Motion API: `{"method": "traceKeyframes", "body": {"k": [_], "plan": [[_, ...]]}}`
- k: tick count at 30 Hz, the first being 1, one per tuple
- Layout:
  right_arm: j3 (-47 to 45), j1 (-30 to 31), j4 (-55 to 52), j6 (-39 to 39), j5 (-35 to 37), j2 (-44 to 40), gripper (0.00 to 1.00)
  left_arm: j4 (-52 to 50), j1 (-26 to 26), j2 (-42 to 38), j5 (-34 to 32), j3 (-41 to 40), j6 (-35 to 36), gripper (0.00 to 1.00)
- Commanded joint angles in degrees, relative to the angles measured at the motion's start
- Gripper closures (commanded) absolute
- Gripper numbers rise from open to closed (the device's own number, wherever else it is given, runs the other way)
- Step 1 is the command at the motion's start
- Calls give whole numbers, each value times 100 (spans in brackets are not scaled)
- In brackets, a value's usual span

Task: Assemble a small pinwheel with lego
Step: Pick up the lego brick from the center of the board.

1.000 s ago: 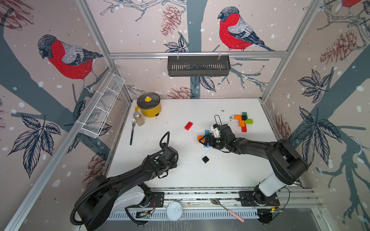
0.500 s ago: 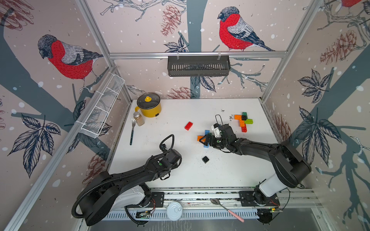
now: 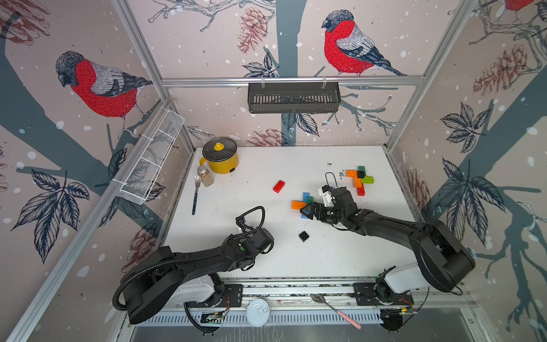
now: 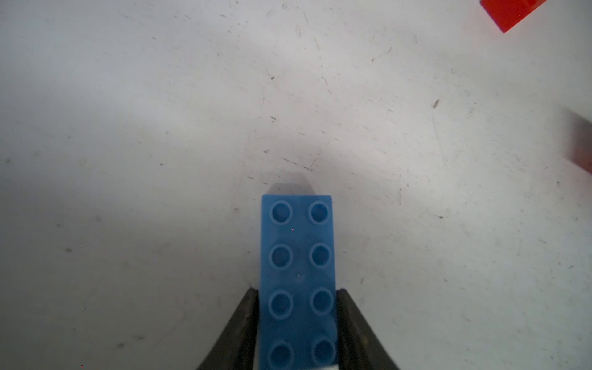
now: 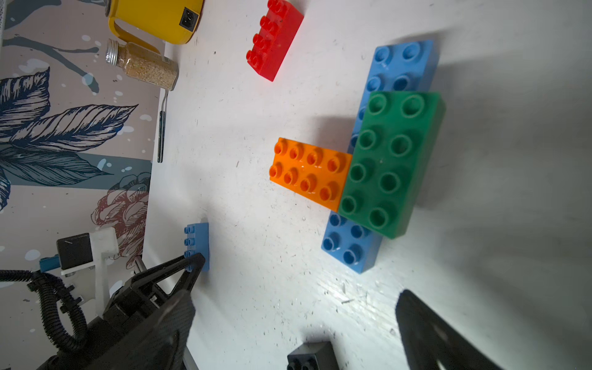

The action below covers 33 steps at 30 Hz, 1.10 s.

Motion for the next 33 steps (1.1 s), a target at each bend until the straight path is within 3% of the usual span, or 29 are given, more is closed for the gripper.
{"method": "traceKeyframes", "body": {"k": [1, 7, 13, 17, 23, 33], "plan": [[-22, -56, -24, -101, -125, -56, 1, -795, -36, 111, 525, -127, -339, 60], [24, -64, 155, -58, -262, 150, 1, -715, -107, 207, 535, -179, -315, 60], [101, -91, 163, -150, -160, 327, 1, -707, -259, 293, 452, 93, 114, 69], [219, -119, 287, -219, -231, 564, 1, -580, -289, -7, 541, 372, 791, 75], [363, 46, 644, -21, -371, 928, 1, 294, -291, -805, 1535, 519, 2233, 75], [517, 137, 841, -95, -563, 1021, 1, 705, -289, -526, 2252, 1136, 3421, 76]]}}
